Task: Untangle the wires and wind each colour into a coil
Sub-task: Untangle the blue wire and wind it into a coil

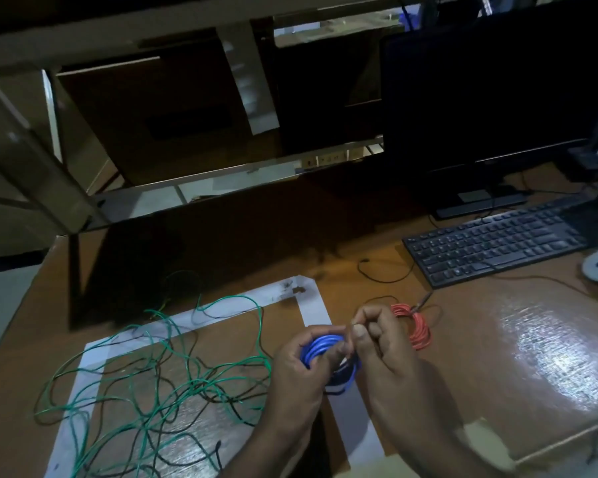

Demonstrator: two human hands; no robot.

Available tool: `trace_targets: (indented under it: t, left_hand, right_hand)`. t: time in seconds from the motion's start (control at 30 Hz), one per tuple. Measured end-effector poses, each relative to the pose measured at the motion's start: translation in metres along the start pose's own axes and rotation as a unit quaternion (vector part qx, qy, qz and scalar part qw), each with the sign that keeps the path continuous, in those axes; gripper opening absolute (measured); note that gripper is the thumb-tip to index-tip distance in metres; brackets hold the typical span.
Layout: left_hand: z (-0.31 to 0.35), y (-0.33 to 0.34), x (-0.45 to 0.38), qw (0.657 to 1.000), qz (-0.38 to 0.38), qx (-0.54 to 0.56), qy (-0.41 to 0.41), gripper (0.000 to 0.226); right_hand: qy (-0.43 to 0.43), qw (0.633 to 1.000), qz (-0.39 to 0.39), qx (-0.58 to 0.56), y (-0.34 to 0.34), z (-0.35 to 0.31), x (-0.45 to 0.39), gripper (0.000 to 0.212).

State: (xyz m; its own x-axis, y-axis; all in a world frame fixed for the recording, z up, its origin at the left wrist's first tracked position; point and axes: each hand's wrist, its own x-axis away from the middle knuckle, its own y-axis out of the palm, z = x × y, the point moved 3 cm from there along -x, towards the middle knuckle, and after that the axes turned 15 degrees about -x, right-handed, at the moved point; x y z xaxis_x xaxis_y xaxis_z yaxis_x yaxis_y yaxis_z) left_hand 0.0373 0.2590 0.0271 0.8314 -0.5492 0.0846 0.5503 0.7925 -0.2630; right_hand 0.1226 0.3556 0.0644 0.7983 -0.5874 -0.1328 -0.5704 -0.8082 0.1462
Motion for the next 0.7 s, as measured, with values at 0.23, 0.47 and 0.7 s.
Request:
trace_targets:
  t: [0.23,0.47,0.7]
  left_hand:
    - [-0.004,0.022,0.002,0.998,-0.056,-0.018,0.033,0.011]
    - [-0.028,0.033,-0.022,0.991,0.031,0.043,-0.125,0.012]
    - [-0.052,0.052,-0.075,0.944,0.096,0.171,-0.266,0.023]
  right_hand:
    - [0.051,0.991,0.082,-0.094,-0.026,0.017,-0.014,0.017]
    - [0.127,0.991,0.029,0.005,-0.047,0.016,-0.017,0.003]
    - [0.268,0.963,-0.015,0.020,-0.074,0.055,0.004,0.006]
